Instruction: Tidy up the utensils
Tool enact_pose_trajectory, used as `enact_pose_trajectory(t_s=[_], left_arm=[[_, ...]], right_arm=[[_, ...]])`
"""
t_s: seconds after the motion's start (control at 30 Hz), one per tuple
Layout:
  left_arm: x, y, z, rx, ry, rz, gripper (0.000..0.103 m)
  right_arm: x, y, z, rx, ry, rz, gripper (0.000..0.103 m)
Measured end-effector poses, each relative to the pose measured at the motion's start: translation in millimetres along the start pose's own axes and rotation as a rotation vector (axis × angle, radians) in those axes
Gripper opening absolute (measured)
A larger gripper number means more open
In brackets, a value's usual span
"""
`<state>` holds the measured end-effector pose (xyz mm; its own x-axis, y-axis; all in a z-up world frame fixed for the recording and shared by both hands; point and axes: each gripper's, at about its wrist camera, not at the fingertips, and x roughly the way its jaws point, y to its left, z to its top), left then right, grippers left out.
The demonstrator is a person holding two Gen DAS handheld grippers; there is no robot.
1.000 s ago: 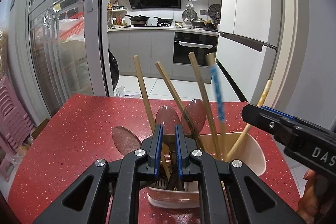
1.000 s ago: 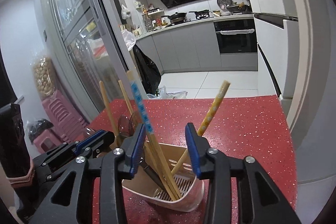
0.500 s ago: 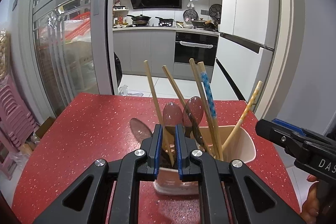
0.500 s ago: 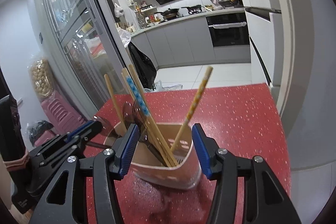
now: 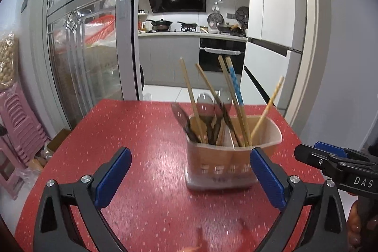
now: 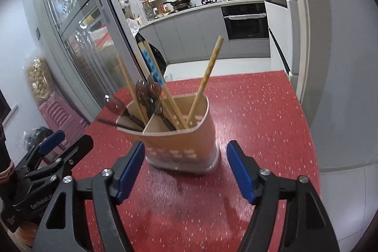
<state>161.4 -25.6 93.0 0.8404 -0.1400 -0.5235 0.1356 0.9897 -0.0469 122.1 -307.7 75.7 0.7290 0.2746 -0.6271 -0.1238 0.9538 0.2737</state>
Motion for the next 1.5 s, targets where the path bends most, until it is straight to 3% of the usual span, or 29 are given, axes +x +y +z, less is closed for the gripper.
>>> enact_pose_trajectory(t_s=[0.23, 0.33, 0.67, 1.17, 1.5], left_arm=[[-14.3, 5.8, -19.0, -0.012, 0.037, 0.012, 0.103], [-18.4, 9.1, -23.1, -0.027, 0.049, 0.017, 0.103], [-40.2, 11.1, -26.9, -0.025, 0.022, 0.051, 0.103], [-54.4, 18.2, -50.5, -0.031, -0.044, 0.064, 0.103], [-52.3, 28.2, -58.9, -0.056, -0.025, 0.070, 0.103]], right_arm=[[-12.0, 7.3, -14.1, -0.020, 0.005, -0.096, 0.085], [-22.9, 10.3, -18.7, -0.034, -0.019, -0.137, 0.093], [-55.2, 32.2, -26.2, -0.086, -0.142, -0.226, 0.095], [-62.8, 45.9, -55.7, -0.125, -0.183, -0.269, 0.095], [-64.5, 45.7, -58.0, -0.119, -0.191, -0.289, 0.095]])
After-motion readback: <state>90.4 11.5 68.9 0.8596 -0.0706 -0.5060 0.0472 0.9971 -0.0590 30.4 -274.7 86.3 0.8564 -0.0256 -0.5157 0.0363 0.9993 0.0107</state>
